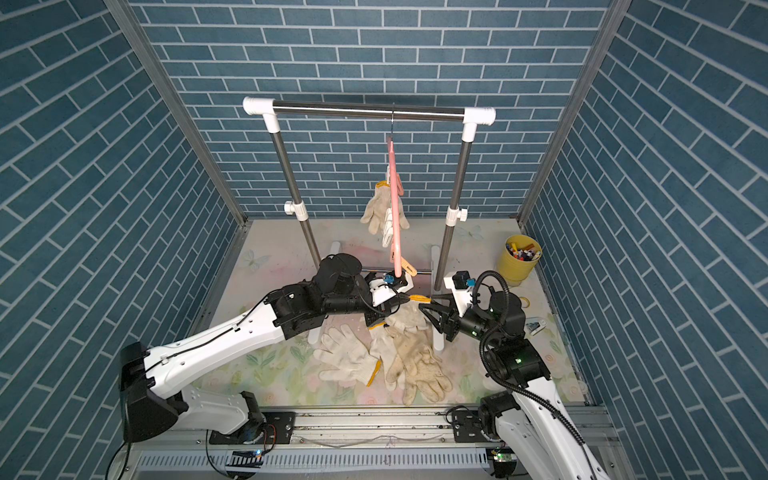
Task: Clip the gloves onto a hanger to dry
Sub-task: Pick up the glove from the center of the board.
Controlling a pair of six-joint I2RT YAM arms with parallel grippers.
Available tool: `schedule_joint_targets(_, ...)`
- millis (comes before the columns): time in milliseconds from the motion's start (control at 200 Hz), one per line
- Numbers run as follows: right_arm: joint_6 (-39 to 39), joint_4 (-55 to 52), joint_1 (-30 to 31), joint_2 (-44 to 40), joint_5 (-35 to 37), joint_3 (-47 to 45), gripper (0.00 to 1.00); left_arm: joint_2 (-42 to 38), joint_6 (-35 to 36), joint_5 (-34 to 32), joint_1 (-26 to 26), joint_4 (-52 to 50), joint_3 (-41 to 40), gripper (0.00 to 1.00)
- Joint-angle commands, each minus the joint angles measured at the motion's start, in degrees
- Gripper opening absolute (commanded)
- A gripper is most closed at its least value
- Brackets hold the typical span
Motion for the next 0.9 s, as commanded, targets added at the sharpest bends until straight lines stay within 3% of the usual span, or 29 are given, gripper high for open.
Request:
schedule_joint_targets(0, -2.03, 3.05, 0.68, 0.84, 0.16, 2.18, 0.25, 0.78, 0.38, 0.98, -0.41, 1.32, 1.42, 0.0)
schedule_joint_targets(145, -2.55, 3.09, 1.0, 0.87, 0.58, 2.62, 0.0, 0.57, -1.09, 1.22, -0.36, 3.58, 0.25, 0.0)
schedule_joint_targets(180, -2.71, 2.94, 1.0, 0.59, 0.83, 2.67, 0.0, 0.2, -1.59, 0.95, -0.34, 4.58, -0.45, 0.0)
schedule_joint_targets(280, -3.0, 2.49, 1.0, -0.35, 1.7, 3.02, 0.0, -1.19, -3.02, 1.11, 0.08, 8.23, -3.39, 0.17)
schedule_joint_targets(345, -3.13, 2.24, 1.06, -0.92, 1.88, 3.42, 0.0, -2.16, -3.58, 3.15, 0.62, 10.63, -5.65, 0.23)
schedule_joint_targets(500, -3.35, 0.84, 1.0, -1.34, 2.25, 4.9, 0.0, -4.14, -2.92, 8.59, 1.5, 15.87, -10.5, 0.25)
schedule_joint_targets(895, -2.08, -0.03, 1.33, -0.24, 1.22, 7.33, 0.0, -4.23, -7.13, 5.16, 2.02, 32.76, -17.36, 0.28)
